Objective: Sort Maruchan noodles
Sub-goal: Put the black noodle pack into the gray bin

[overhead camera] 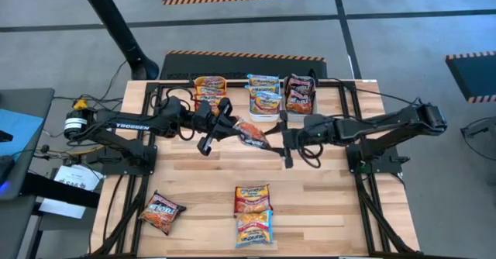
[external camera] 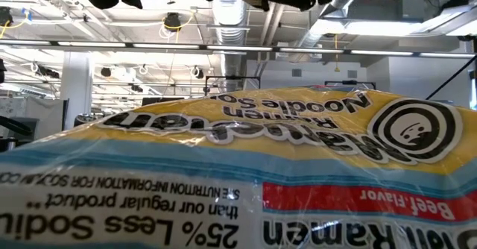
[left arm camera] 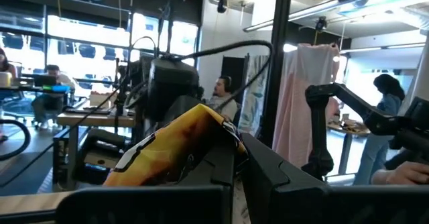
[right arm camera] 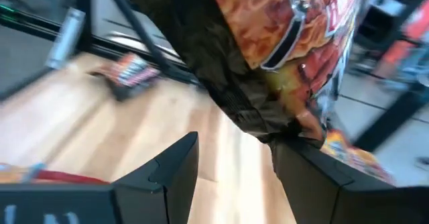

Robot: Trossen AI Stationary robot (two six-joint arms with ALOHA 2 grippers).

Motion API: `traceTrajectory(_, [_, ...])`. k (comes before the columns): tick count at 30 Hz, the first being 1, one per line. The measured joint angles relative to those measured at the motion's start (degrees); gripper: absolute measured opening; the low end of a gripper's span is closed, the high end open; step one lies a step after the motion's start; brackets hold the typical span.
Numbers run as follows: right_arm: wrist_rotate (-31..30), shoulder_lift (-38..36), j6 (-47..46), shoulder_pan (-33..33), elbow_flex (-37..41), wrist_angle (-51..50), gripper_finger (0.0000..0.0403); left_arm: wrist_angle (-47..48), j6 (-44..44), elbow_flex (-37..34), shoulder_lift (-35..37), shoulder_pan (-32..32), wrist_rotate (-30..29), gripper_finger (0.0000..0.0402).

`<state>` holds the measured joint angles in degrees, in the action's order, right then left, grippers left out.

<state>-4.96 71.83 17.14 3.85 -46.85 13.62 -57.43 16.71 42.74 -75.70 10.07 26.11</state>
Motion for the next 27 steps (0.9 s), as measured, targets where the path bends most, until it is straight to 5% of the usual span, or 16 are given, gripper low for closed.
traceTrajectory(12, [-17.56, -3.31, -0.41, 5.93, 0.01, -6.58, 0.0219, -0.1, -1.92, 0.0, 0.0, 0.07, -0.53, 0.0])
traceTrajectory(27, [-17.57, -3.09, 1.36, 10.33, 0.0, -0.4, 0.0219, 0.03, -2.6, 0.0, 0.0, 0.09, -3.04, 0.0])
